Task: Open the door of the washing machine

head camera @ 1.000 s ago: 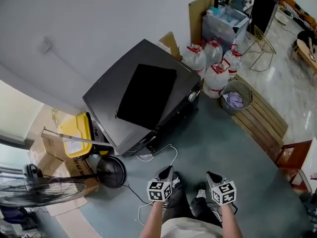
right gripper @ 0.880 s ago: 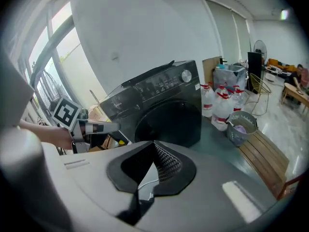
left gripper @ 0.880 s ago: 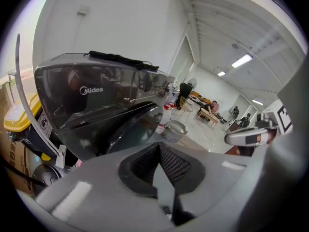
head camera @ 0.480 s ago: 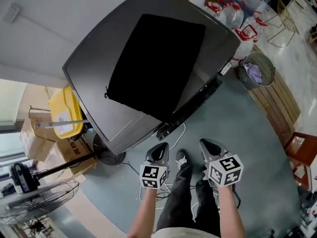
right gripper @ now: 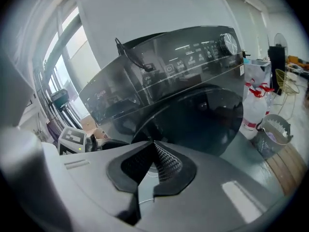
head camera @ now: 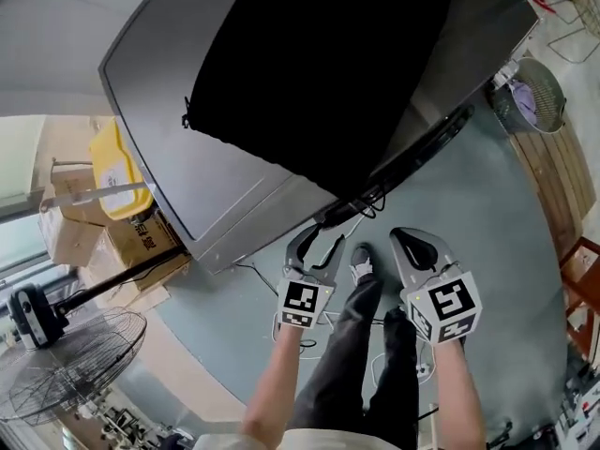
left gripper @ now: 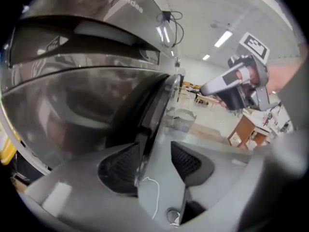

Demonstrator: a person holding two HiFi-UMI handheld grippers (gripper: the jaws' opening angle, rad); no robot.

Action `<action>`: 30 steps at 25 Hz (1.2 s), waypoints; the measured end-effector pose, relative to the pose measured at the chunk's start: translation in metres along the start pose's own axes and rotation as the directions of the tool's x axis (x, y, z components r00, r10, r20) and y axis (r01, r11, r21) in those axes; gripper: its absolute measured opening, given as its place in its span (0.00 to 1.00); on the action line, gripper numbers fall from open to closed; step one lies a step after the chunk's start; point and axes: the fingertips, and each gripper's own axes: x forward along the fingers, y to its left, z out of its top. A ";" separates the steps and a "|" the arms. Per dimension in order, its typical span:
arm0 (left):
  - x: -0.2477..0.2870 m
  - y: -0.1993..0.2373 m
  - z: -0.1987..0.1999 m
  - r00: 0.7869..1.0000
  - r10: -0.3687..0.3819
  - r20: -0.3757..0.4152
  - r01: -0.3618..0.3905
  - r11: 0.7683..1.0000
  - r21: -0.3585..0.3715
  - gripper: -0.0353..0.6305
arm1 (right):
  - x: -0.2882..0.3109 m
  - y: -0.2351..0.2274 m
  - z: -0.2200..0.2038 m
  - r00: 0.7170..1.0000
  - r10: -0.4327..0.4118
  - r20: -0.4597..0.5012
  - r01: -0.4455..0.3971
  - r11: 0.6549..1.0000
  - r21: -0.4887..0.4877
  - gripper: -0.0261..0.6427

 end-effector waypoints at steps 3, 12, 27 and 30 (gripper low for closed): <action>0.006 -0.001 -0.005 1.000 0.001 0.002 -0.001 0.999 0.037 0.39 | 0.003 -0.001 -0.009 0.999 -0.039 0.005 0.039 0.999 0.014 0.04; 0.019 0.009 0.003 0.999 0.007 0.036 -0.008 1.000 0.030 0.32 | 0.015 0.004 -0.020 0.998 -0.049 -0.042 0.050 0.998 0.024 0.04; 0.013 -0.059 -0.014 0.997 -0.072 0.035 0.074 0.995 -0.068 0.29 | -0.010 0.007 -0.041 0.998 -0.034 -0.053 0.035 0.999 0.028 0.04; 0.011 -0.083 -0.019 0.996 -0.084 0.020 0.085 0.995 -0.044 0.28 | -0.016 0.007 -0.038 0.999 -0.033 -0.035 0.035 0.998 0.056 0.04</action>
